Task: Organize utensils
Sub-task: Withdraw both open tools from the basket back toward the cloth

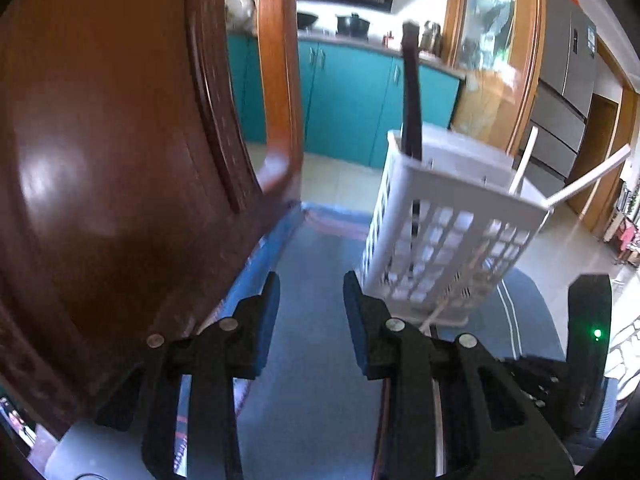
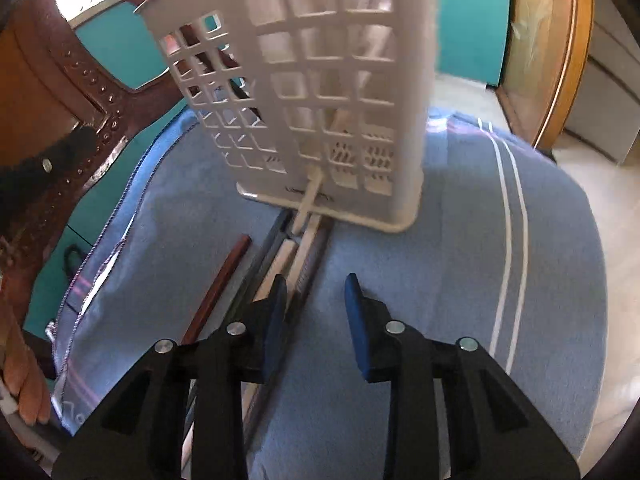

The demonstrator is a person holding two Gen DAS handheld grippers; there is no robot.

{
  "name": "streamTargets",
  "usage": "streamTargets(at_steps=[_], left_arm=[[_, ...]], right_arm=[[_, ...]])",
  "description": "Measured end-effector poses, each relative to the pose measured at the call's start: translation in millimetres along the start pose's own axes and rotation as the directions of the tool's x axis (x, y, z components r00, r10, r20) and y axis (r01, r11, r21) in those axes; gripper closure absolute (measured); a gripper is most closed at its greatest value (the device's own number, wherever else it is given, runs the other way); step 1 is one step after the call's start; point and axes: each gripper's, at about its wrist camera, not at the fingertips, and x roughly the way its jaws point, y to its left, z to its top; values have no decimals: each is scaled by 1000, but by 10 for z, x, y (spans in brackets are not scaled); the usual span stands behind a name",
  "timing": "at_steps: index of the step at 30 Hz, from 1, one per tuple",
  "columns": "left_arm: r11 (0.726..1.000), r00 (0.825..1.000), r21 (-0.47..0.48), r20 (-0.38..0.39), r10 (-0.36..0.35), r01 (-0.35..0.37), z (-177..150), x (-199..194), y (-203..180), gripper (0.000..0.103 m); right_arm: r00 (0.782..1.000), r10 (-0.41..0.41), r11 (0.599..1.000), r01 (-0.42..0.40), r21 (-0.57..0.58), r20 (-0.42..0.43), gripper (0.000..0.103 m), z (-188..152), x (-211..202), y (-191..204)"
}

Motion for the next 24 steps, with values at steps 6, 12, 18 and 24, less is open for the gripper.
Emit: streamTargets(at_steps=[6, 12, 18, 24], left_arm=[[999, 999, 49, -46, 7, -5, -136, 41, 22, 63], [996, 999, 88, -51, 15, -11, -178, 55, -81, 63], [996, 999, 89, -45, 7, -3, -88, 53, -173, 57], [996, 998, 88, -65, 9, -3, -77, 109, -224, 53]], right_arm=[[995, -90, 995, 87, -51, -48, 86, -13, 16, 132], [998, -19, 992, 27, 121, -62, 90, -56, -137, -338], [981, 19, 950, -78, 303, 194, 75, 139, -840, -904], [873, 115, 890, -303, 342, 473, 70, 881, -1183, -1365]])
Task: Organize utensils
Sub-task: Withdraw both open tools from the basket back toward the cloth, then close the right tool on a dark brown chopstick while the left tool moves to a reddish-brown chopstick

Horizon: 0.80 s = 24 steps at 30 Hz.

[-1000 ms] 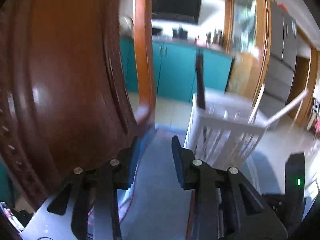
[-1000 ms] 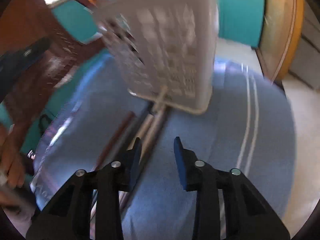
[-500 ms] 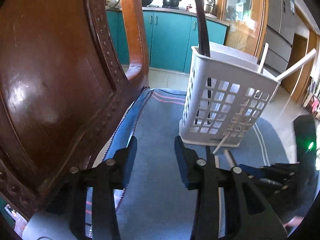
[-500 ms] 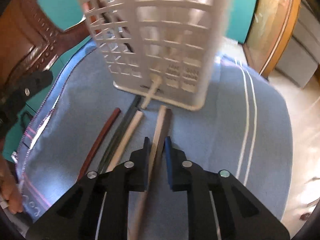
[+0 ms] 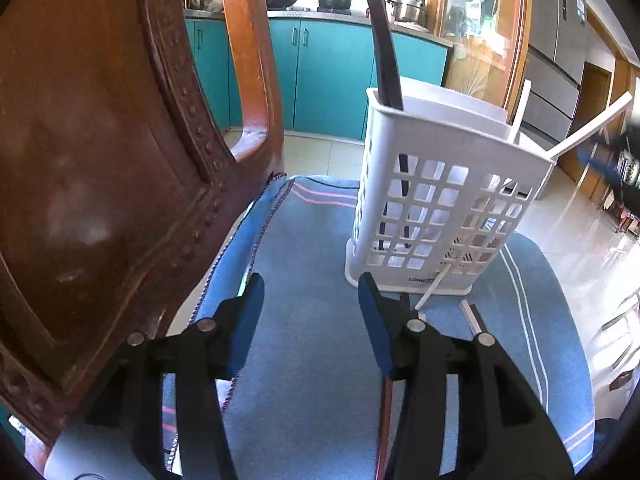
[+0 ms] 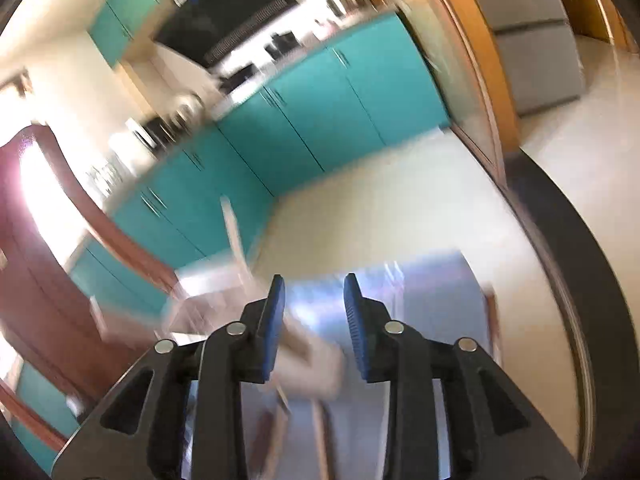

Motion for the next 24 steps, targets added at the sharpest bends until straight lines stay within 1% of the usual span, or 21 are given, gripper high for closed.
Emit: streamTargets(at_steps=[1, 2, 3, 4, 6, 7, 8, 9, 10, 12, 16, 20, 22, 24], left_arm=[[1000, 1000, 1, -7, 3, -3, -1, 21, -6, 53], [1000, 1000, 1, -13, 6, -6, -5, 35, -3, 52], [1000, 1000, -1, -18, 9, -9, -10, 55, 3, 52], [1000, 1000, -2, -22, 9, -9, -12, 63, 7, 52], [1000, 999, 2, -34, 12, -12, -20, 111, 6, 52], [1000, 999, 6, -38, 16, -15, -25, 130, 1, 52], [1000, 999, 11, -44, 19, -18, -28, 151, -5, 52], [1000, 999, 16, -50, 20, -19, -29, 176, -13, 52], [1000, 998, 19, -56, 22, -21, -28, 206, -24, 52], [1000, 997, 22, -68, 23, -22, -26, 257, -48, 51], [1000, 995, 24, -97, 1, 1, -43, 343, -131, 51], [998, 995, 59, -99, 6, 0, -61, 363, -219, 50], [998, 995, 69, -100, 11, -4, -68, 381, -241, 50], [998, 994, 70, -106, 13, -6, -72, 405, -254, 50]], right_arm=[[999, 50, 998, -50, -23, -5, 68, 98, 113, 95], [996, 90, 995, -91, -49, -20, 60, 162, 231, 199], [994, 108, 991, -110, -80, -34, 56, 191, 337, 302], [994, 100, 988, -105, -110, -47, 55, 197, 453, 345], [995, 48, 981, -63, -185, -84, 55, 171, 628, 536], [994, 41, 978, -60, -200, -101, 55, 154, 698, 572], [991, 56, 977, -79, -199, -119, 65, 132, 759, 586], [990, 61, 977, -85, -196, -125, 85, 119, 782, 585], [990, 54, 977, -79, -199, -127, 93, 108, 818, 588], [990, 69, 977, -92, -191, -123, 94, 113, 840, 551], [992, 98, 982, -109, -154, -77, 94, 155, 565, 432], [990, 138, 986, -137, -91, 8, 94, 256, 299, 342], [983, 168, 983, -163, -80, 67, 94, 316, 156, 330], [969, 202, 978, -191, -84, 141, 94, 381, -24, 327]])
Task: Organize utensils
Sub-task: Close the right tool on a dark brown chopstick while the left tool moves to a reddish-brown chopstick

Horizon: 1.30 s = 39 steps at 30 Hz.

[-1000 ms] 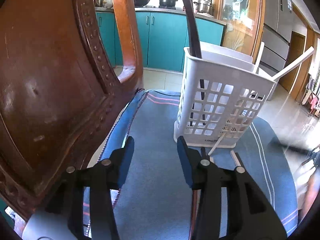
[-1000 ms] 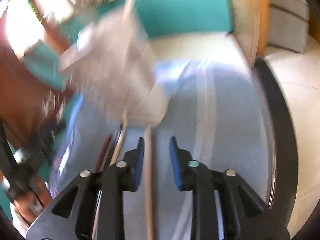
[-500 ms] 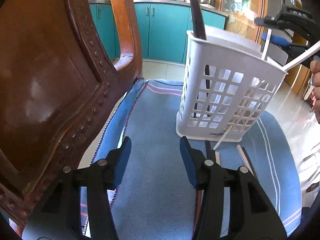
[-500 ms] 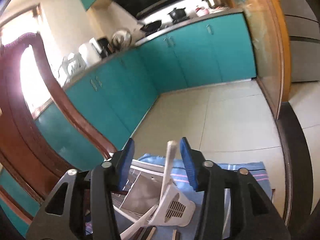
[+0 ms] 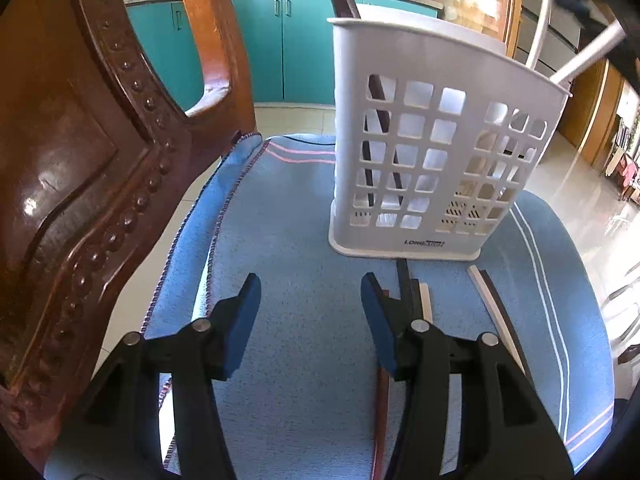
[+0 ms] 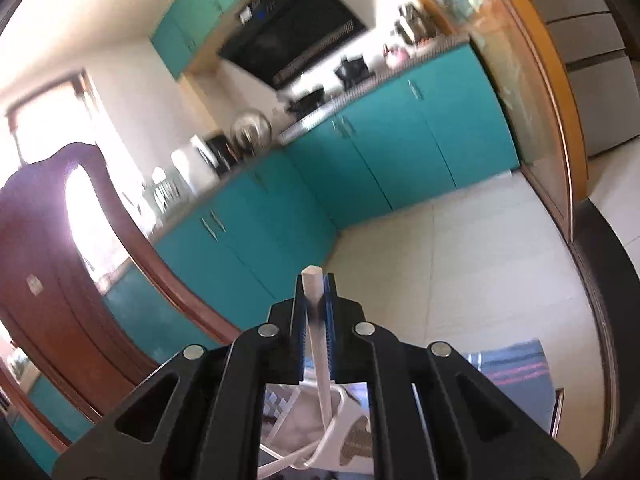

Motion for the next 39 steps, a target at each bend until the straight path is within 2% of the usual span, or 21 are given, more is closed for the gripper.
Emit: streamTargets(at_steps=[2, 7, 17, 19, 23, 27, 29, 30, 32, 33, 35, 36, 39], left_arm=[[1000, 1000, -1, -3, 0, 0, 2, 25, -4, 50], [1000, 1000, 6, -7, 7, -7, -21, 49, -24, 49], [1000, 1000, 5, -7, 13, -13, -24, 15, 11, 46], [1000, 1000, 4, -6, 15, -15, -29, 2, 4, 46], [1000, 1000, 9, -8, 18, -18, -47, -43, -1, 45], [1000, 1000, 11, -16, 18, -18, -64, -49, 19, 45], [1000, 999, 11, -36, -3, 3, -74, -24, 17, 45], [1000, 998, 13, -54, -19, 19, -83, 4, 10, 45], [998, 994, 27, -100, -50, 53, -119, 75, -44, 46], [998, 992, 32, -112, -57, 61, -127, 97, -64, 47], [995, 988, 47, -128, -81, 88, -156, 128, -123, 49], [994, 988, 55, -133, -83, 91, -158, 126, -142, 49], [992, 987, 97, -145, -69, 84, -205, 132, -213, 50]], right_arm=[[1000, 4, 999, -3, -33, 26, 94, 28, -101, 53], [1000, -16, 991, 14, -135, -16, 94, -157, -126, 163], [998, -7, 986, -3, -167, -61, 94, -345, -307, 161], [998, -2, 988, -7, -155, -60, 89, -366, -373, 125], [999, -1, 994, -3, -114, -40, 63, -413, -604, -7], [995, -82, 994, 79, -73, -48, 60, -588, -835, -267], [975, -181, 983, 175, -57, -128, 60, -744, -787, -407], [950, -251, 967, 238, -90, -186, 60, -863, -697, -436], [903, -338, 938, 301, -173, -265, 60, -1037, -510, -394], [873, -379, 918, 314, -242, -305, 60, -1170, -376, -325], [837, -418, 894, 310, -325, -353, 60, -1375, -194, -214], [824, -427, 888, 303, -347, -373, 60, -1455, -124, -177], [764, -464, 862, 274, -426, -448, 60, -1783, 135, -56]])
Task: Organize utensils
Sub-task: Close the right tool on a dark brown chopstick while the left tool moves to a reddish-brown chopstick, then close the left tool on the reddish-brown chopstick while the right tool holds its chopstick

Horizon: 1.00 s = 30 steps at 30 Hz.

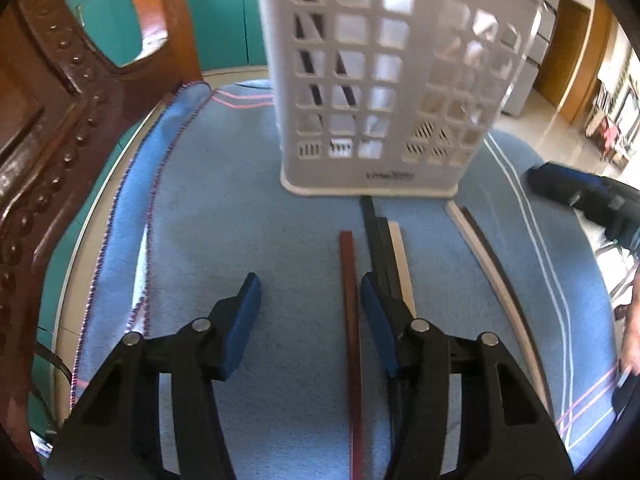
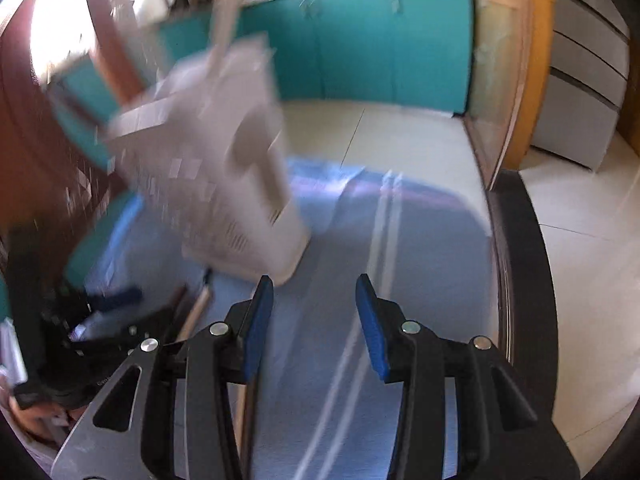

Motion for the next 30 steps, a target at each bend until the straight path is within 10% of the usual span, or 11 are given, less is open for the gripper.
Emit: streamTargets(at_steps=[16, 21, 30], left_arm=[[998, 999, 44, 8, 48, -48, -32, -56, -22, 53], [998, 999, 46, 8, 40, -40, -11, -24, -18, 63], [998, 998, 36, -12, 58, -57, -71, -79, 64, 69]], right_arm=[[987, -102, 992, 92, -86, -122, 63, -147, 297, 228], [993, -43, 997, 35, -72, -114, 94, -157, 284, 331], [992, 11, 999, -4, 53, -128, 95, -246, 150, 54]])
